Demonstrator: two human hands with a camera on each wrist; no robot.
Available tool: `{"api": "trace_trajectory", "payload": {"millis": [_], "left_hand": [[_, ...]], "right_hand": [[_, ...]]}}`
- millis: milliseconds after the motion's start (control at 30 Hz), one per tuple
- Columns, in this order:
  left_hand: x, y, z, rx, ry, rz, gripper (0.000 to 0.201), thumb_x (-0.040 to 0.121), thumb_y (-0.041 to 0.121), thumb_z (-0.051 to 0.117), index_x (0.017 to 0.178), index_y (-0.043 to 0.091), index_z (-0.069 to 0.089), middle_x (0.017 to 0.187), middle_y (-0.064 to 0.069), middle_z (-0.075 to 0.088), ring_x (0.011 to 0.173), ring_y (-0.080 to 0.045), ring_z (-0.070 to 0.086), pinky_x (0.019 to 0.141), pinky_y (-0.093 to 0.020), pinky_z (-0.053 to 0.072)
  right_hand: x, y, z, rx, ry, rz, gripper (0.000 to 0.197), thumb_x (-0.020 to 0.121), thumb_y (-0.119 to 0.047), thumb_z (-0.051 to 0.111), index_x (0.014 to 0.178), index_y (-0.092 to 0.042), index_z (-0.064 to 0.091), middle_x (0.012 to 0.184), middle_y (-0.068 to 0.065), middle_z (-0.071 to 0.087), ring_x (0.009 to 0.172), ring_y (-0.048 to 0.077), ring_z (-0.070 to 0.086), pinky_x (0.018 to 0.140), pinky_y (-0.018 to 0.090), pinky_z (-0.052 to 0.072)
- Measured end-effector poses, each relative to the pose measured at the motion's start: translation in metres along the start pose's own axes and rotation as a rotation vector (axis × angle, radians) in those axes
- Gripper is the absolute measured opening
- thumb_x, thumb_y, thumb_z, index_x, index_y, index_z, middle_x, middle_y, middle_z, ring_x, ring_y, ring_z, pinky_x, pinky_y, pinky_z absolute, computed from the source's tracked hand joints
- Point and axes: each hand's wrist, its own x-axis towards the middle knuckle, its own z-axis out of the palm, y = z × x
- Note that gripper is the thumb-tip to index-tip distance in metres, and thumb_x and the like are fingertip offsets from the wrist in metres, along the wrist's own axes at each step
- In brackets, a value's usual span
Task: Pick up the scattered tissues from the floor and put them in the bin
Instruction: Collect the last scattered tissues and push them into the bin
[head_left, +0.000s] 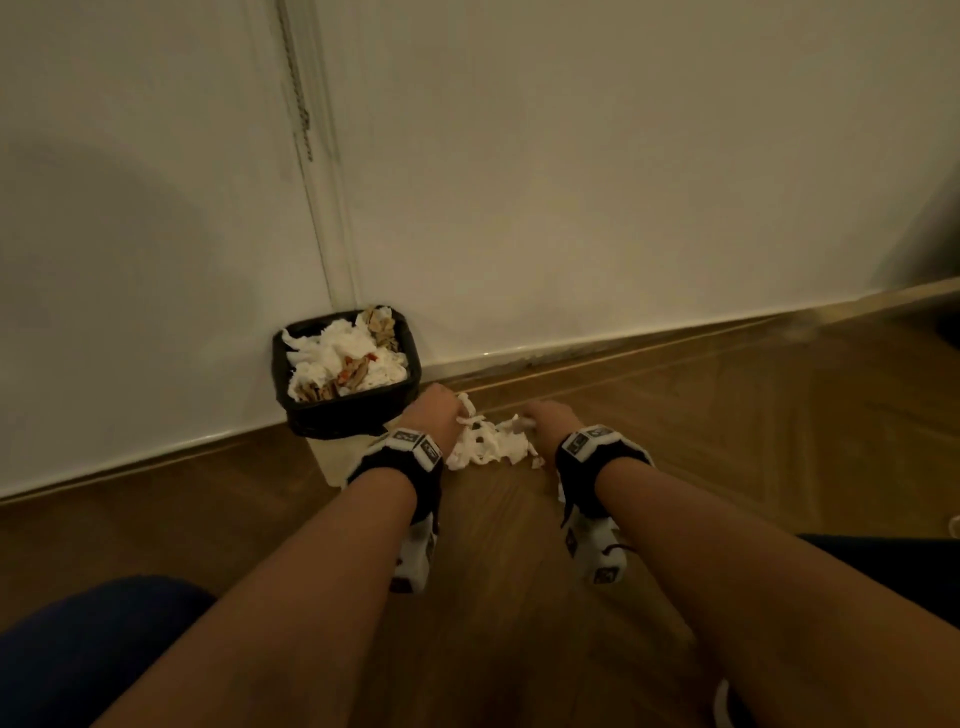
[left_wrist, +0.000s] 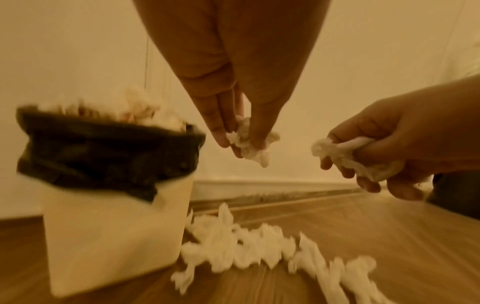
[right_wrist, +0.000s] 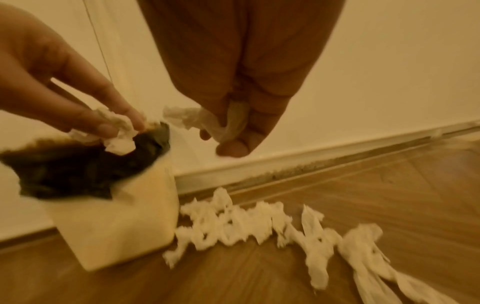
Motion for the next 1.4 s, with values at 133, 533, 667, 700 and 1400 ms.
{"api": "trace_trajectory", "payload": {"millis": [133,533,667,700,1400], "left_hand": [[-0.023,0.01,-0.066,-0.094,0.195,0.025,0.025,0.092,0.016,0.052,0.114,0.014,0.065,0.117,-0.009,0.063,0.107,-0.023,0.058,0.085,-0.027,0.044],[-0.037,-0.035,-0.134,-0.276,0.58,-0.061,0.025,0.089,0.008,0.057,0.112,0.011,0.062,0.123,-0.007,0.046,0.099,-0.021,0.055,0.084,-0.02,0.039],[-0.021,-0.055,-0.134,-0.195,0.55,-0.082,0.031,0.091,0.004,0.049,0.12,0.009,0.06,0.125,-0.008,0.041,0.101,-0.024,0.055,0.09,-0.027,0.044],[-0.016,-0.062,-0.135,-0.194,0.537,-0.094,0.03,0.091,0.005,0.05,0.119,0.009,0.061,0.122,-0.009,0.043,0.102,-0.025,0.055,0.092,-0.03,0.044],[0.083,-0.183,-0.071,-0.176,0.291,-0.417,0.03,0.093,0.011,0.044,0.121,0.007,0.053,0.129,-0.014,0.038,0.097,-0.028,0.053,0.077,-0.026,0.042]], "right_hand": [[-0.019,-0.029,-0.059,0.056,0.146,-0.039,0.03,0.096,-0.005,0.039,0.125,-0.007,0.047,0.127,0.019,0.05,0.112,0.036,0.052,0.087,0.038,0.043],[-0.015,-0.107,-0.123,0.163,0.245,-0.167,0.045,0.089,0.009,0.042,0.132,-0.004,0.038,0.137,0.017,0.025,0.109,0.036,0.048,0.096,0.033,0.041],[0.011,-0.121,-0.117,0.215,0.252,-0.233,0.039,0.091,0.002,0.05,0.128,-0.006,0.047,0.129,0.018,0.042,0.112,0.034,0.05,0.096,0.035,0.042],[0.018,-0.124,-0.115,0.264,0.253,-0.24,0.036,0.09,-0.001,0.052,0.126,-0.006,0.048,0.124,0.018,0.049,0.11,0.034,0.053,0.094,0.038,0.045],[0.184,-0.213,-0.038,0.031,0.069,-0.362,0.032,0.097,-0.011,0.044,0.126,-0.008,0.059,0.129,0.017,0.051,0.117,0.032,0.052,0.099,0.031,0.039]]}}
